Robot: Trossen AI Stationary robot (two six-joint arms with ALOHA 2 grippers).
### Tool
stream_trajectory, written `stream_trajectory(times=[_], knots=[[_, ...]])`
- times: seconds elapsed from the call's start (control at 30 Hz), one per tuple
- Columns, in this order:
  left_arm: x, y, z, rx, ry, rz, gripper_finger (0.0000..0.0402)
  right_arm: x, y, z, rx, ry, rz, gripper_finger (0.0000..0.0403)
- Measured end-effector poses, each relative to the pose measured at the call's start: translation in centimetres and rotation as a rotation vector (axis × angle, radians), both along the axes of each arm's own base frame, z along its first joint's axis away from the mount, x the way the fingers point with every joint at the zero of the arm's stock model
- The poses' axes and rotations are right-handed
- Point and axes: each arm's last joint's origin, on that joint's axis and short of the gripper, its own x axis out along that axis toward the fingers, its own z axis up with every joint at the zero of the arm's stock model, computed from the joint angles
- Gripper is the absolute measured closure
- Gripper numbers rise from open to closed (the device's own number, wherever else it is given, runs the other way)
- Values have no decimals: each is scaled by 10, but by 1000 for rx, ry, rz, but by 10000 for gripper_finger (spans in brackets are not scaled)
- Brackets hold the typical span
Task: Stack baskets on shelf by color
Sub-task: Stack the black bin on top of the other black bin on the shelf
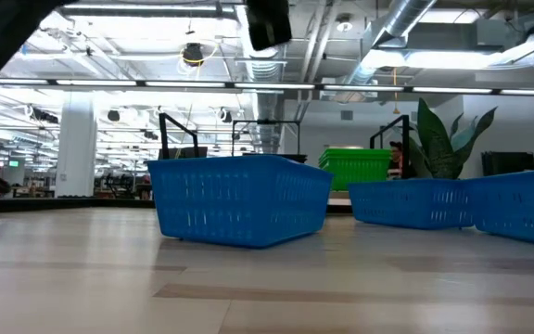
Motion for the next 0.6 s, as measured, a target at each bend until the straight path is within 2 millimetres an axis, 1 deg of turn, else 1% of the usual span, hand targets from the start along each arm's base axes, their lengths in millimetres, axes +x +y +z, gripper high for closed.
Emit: stream_trajectory(times=[0.1,0.17,0.23,0.3,0.37,0.47,0.53,0.6], knots=[[-14,-22,17,63,-12,-41,299,6,21,-24,7,-7,-9,158],[-26,-35,30,102,-24,-51,299,14,31,-40,33,-30,-20,158],[-41,-47,47,131,-57,-36,299,27,38,-55,70,-67,-14,158],[-61,-60,67,165,-96,-7,299,45,37,-68,105,-122,8,158],[-83,-72,86,209,-142,29,299,66,29,-76,146,-174,25,158],[-113,-88,108,299,-206,110,299,97,8,-81,191,-215,30,158],[-132,-96,120,365,-257,172,299,118,-12,-79,196,-253,14,158],[-147,-102,129,421,-300,251,299,141,-37,-74,172,-328,-30,158]])
